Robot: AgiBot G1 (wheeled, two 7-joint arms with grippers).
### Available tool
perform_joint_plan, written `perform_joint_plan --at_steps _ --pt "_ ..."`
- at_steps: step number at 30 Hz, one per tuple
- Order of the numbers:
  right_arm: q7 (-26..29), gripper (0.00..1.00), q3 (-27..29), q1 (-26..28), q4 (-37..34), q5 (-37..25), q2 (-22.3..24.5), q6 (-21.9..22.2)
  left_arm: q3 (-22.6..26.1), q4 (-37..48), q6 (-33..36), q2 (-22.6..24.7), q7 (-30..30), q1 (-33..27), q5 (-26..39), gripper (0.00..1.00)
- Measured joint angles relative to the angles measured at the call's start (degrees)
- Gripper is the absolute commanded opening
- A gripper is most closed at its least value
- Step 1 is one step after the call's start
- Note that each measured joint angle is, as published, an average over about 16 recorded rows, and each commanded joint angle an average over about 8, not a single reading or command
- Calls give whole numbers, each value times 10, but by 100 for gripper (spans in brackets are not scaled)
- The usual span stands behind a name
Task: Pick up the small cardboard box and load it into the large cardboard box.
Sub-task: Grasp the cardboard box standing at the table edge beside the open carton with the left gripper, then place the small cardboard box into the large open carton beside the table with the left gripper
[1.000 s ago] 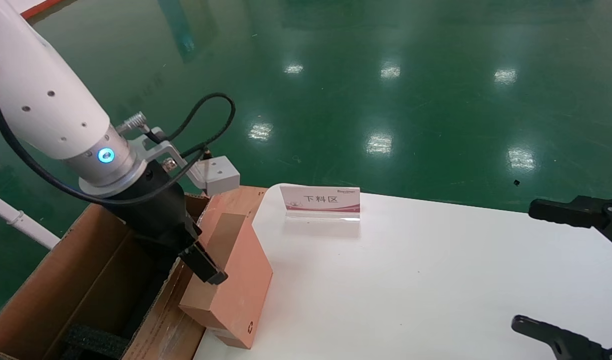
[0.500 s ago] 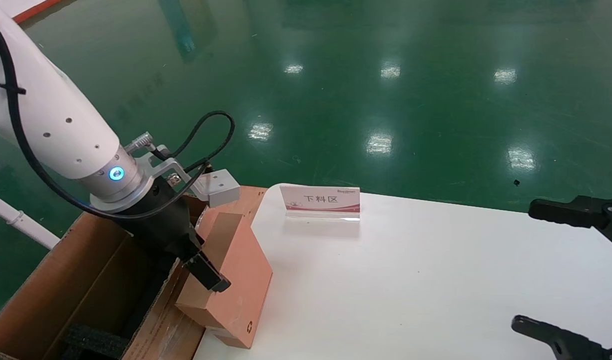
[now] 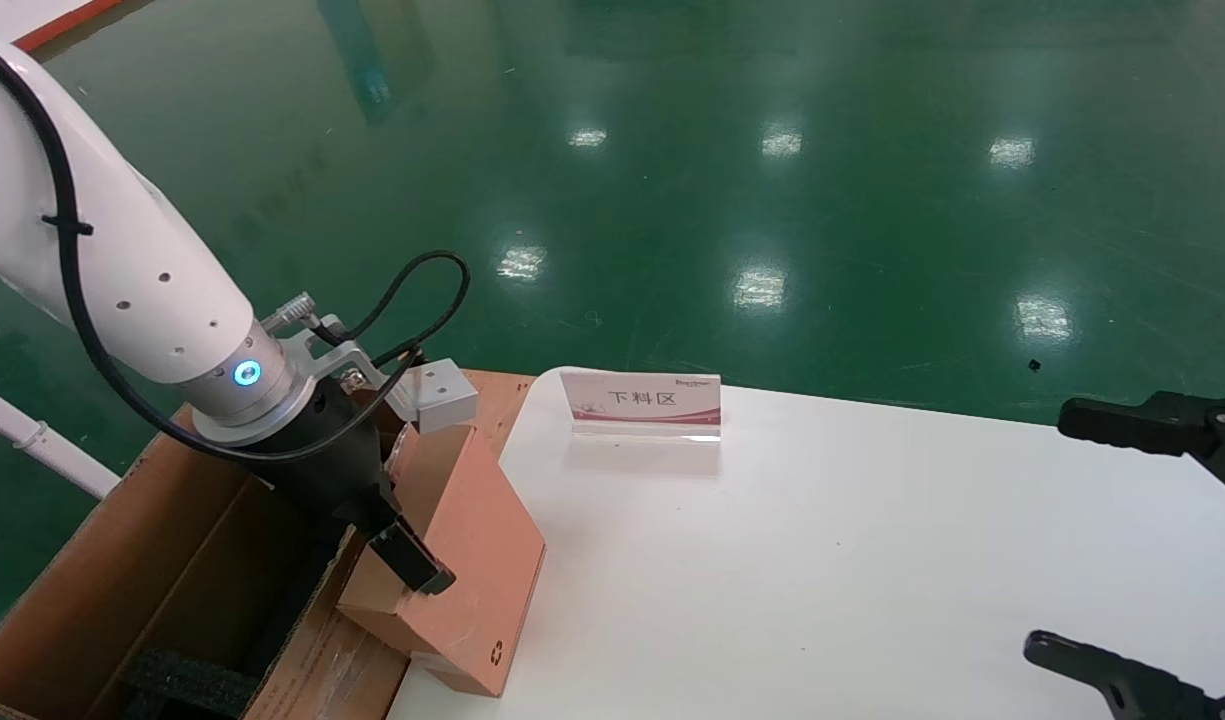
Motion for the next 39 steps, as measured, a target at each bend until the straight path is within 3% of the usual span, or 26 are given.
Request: perform_joint_plan --at_steps 6,8,39 --pt "0 25 0 0 0 0 0 0 1 0 -1 0 0 1 1 0" --pt "0 0 0 0 0 0 0 0 1 0 0 0 0 1 1 0" --pt "0 0 0 0 0 0 0 0 -7 6 1 2 7 -8 -5 0"
